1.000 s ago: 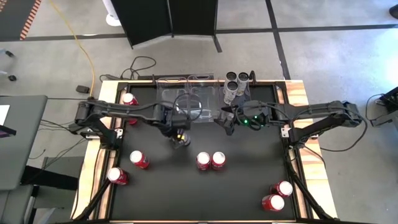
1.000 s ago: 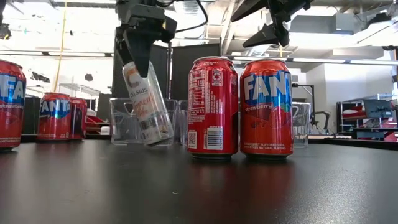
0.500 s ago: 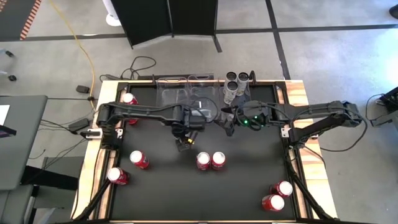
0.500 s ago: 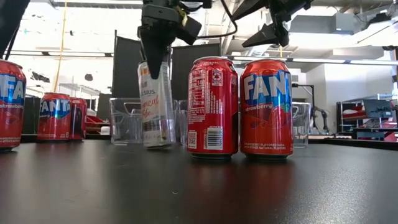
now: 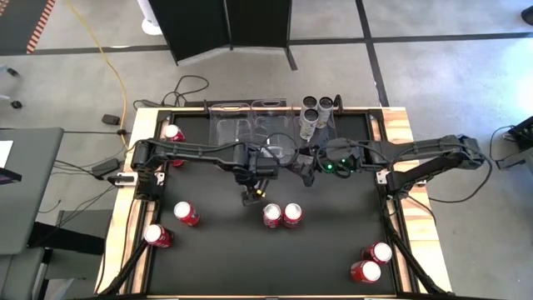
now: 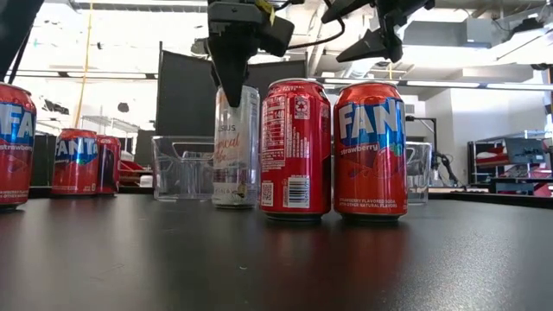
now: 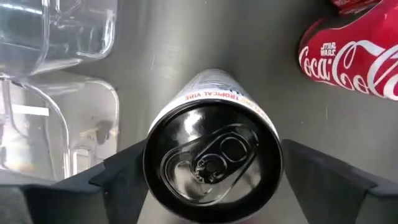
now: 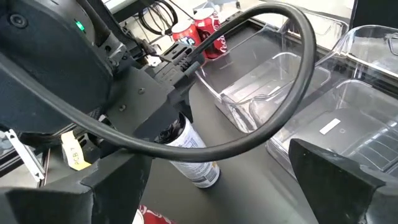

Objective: Sort soda cans
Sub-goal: Put the white-yellow soda can into the right transparent bin

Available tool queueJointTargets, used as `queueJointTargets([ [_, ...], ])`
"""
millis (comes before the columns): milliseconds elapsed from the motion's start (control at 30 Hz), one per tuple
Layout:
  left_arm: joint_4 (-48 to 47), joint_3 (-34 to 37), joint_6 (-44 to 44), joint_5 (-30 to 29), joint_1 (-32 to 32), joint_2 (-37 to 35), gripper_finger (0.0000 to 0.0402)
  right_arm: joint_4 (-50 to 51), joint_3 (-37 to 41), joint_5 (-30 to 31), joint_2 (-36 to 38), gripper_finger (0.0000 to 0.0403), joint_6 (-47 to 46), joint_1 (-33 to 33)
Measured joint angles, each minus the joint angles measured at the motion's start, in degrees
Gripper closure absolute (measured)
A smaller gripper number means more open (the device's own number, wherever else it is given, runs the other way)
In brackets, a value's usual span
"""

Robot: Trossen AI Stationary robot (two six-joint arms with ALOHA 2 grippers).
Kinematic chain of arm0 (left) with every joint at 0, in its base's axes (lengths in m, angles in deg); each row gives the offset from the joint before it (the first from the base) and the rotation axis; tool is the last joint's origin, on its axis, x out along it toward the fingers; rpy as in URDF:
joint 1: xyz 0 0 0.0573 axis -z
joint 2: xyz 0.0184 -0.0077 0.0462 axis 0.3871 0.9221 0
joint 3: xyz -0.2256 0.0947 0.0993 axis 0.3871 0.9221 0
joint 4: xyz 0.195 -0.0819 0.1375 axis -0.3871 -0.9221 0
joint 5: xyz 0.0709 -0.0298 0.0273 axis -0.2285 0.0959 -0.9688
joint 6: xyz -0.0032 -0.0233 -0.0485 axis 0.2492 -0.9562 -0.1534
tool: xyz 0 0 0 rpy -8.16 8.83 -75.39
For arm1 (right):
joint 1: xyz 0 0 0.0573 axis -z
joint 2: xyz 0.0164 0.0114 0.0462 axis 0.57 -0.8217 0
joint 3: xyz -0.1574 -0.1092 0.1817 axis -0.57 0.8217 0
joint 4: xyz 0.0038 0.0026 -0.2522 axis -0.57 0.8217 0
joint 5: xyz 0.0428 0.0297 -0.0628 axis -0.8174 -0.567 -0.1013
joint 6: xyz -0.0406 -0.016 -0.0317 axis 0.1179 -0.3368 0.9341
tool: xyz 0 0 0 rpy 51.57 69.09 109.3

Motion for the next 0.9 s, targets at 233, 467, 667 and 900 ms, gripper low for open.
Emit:
queueJointTargets([
  [233,-5.9,-5.4,-0.3,0.7,0.3,-1.0,0.0059,0.0,0.0,0.0,0.0,0.001,2.4,0.0],
  [467,-4.8,-8.1,-2.1,-5.8,0.2,-7.5,0.0058,-5.4,0.0,-3.8,-1.4,0.001,10.9,0.6],
  [667,-7.6,-8.1,-8.6,-11.8,1.3,-14.5,0.0061,-18.2,0.0,-12.0,-11.3,0.001,18.3,1.0],
  [900,-9.3,-4.7,-19.5,-21.9,9.8,-21.9,0.0071,-25.6,0.0,-12.0,-19.2,0.001,18.2,2.4],
])
